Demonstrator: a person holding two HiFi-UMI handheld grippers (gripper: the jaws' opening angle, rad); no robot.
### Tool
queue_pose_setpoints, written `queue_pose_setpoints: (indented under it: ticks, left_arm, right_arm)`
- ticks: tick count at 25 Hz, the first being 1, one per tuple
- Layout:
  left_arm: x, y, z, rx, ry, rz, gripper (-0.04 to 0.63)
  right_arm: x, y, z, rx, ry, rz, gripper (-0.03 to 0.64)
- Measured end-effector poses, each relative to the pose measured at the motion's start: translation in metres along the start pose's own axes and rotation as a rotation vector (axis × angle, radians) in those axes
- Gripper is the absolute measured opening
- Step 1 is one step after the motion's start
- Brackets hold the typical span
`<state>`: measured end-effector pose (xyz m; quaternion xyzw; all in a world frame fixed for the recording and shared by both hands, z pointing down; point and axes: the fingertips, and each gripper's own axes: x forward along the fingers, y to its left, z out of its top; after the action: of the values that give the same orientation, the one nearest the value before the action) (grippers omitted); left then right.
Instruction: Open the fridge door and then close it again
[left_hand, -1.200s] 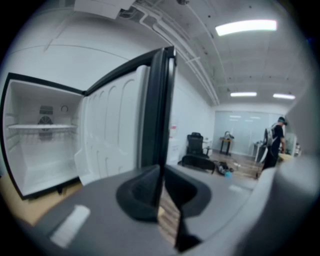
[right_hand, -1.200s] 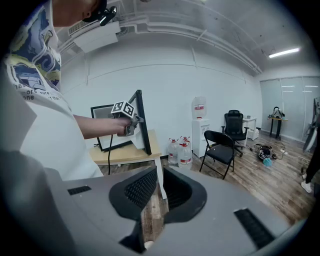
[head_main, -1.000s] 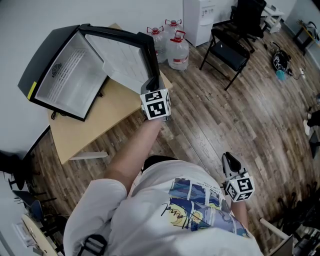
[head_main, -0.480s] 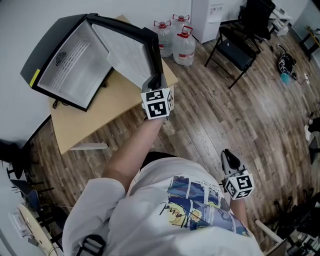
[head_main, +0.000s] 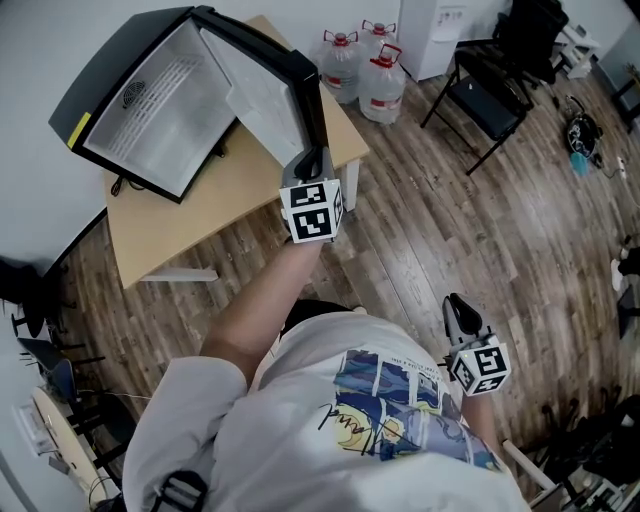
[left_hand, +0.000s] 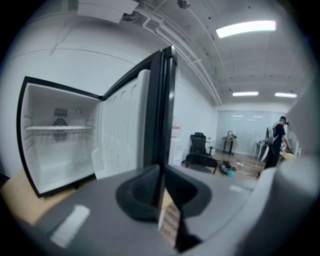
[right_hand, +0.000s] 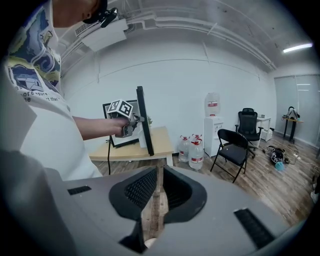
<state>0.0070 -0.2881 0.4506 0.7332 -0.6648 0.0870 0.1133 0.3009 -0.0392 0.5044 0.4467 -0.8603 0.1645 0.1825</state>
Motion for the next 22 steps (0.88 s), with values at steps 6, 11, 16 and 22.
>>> queue_pose_setpoints:
  ticks: [6,11,16,22]
  left_arm:
    - [-0.020,0.016,-0.006,0.000,0.003,0.024,0.041]
    - [-0.040,0.035,-0.010,-0.008,0.004,0.047,0.041]
    - [-0.059,0.054,-0.017,-0.006,0.006,0.067,0.043]
    - [-0.080,0.083,-0.021,-0.015,0.011,0.088,0.043]
  right_arm:
    - [0.004,0.011,-0.004,-0.009,0.021,0.039,0.040]
    - [0.012,0.025,-0.003,-0.028,0.033,0.077,0.040]
    - [0.022,0.040,-0.002,-0.040,0.040,0.111,0.040]
    - [0.041,0.060,0.009,-0.063,0.049,0.150,0.040]
